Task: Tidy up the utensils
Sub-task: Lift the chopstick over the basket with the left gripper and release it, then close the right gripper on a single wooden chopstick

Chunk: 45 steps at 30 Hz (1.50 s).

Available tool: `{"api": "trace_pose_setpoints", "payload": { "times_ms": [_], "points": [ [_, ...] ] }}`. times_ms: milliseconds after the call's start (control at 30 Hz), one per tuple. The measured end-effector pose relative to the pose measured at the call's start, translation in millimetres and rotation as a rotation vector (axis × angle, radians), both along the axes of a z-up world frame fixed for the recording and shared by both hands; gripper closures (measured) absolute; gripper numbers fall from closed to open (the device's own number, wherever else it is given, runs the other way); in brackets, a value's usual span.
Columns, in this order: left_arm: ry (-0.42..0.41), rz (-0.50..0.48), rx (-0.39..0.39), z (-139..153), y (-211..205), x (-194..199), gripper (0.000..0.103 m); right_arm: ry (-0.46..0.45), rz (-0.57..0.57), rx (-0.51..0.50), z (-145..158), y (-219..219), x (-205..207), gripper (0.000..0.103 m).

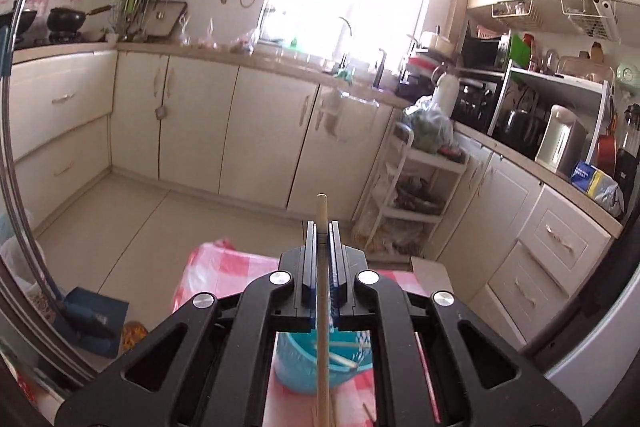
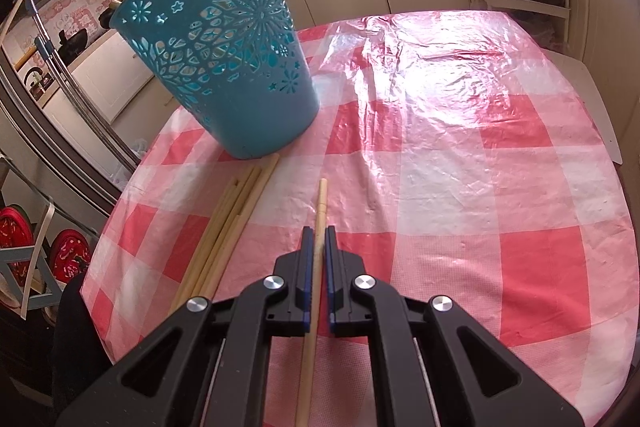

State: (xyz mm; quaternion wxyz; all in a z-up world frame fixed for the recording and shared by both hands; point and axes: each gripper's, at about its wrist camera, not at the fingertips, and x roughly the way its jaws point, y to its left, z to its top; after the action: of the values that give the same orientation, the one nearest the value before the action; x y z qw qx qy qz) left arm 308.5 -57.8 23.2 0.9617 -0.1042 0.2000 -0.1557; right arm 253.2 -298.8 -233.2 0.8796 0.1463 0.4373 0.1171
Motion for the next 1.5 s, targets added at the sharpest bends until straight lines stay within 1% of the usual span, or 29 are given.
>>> {"api": "trace_pose_setpoints", "payload": {
  "times_ms": [67,167,267,400,600,700,833,933,1000,1067,1133,1200,1267,1333,1400,1500],
  "points": [
    [-0.034,0.014,-0.010,10,-11,7,0.098,0.002,-0.002,0.013,-1,-2,1,0.097],
    [-0.074,0.043,-0.010,16,-28,26,0.098,0.005,-0.003,0.033,-1,-4,0,0.097],
    [-0.090,0.064,-0.011,11,-40,45,0.098,0.007,-0.003,0.038,-1,-4,0,0.097],
    [-0.093,0.099,-0.007,-7,-50,67,0.098,0.007,-0.004,0.040,-1,-5,0,0.097],
    [-0.038,0.134,-0.013,-51,-53,89,0.098,0.008,-0.004,0.044,-1,-5,0,0.097],
    [-0.006,0.134,0.002,-71,-53,91,0.098,0.008,-0.004,0.045,-1,-5,1,0.097],
    [0.027,0.118,0.045,-89,-55,85,0.098,0.008,-0.005,0.044,0,-5,1,0.097],
    [0.059,0.094,0.090,-97,-57,78,0.098,0.009,-0.005,0.045,-1,-5,1,0.097],
    [0.077,0.076,0.112,-100,-56,70,0.096,0.009,-0.004,0.048,-1,-5,1,0.097],
    [0.087,0.074,0.125,-101,-49,60,0.087,0.009,-0.004,0.053,-1,-5,1,0.096],
    [0.084,0.101,0.129,-99,-36,44,0.059,0.006,0.007,0.063,0,-5,1,0.091],
    [0.066,0.135,0.122,-92,-20,25,0.048,-0.002,0.023,0.057,1,-2,-1,0.085],
    [0.060,0.157,0.111,-87,-2,7,0.042,-0.009,0.036,0.043,2,2,-2,0.080],
    [0.061,0.193,0.106,-90,18,-12,0.031,-0.015,0.042,0.022,4,5,-3,0.078],
    [0.081,0.223,0.115,-100,35,-25,0.028,-0.017,0.036,-0.010,5,8,-5,0.078],
    [0.161,0.244,0.131,-127,55,-35,0.028,-0.016,0.028,-0.047,5,12,-6,0.078]
  ]
}}
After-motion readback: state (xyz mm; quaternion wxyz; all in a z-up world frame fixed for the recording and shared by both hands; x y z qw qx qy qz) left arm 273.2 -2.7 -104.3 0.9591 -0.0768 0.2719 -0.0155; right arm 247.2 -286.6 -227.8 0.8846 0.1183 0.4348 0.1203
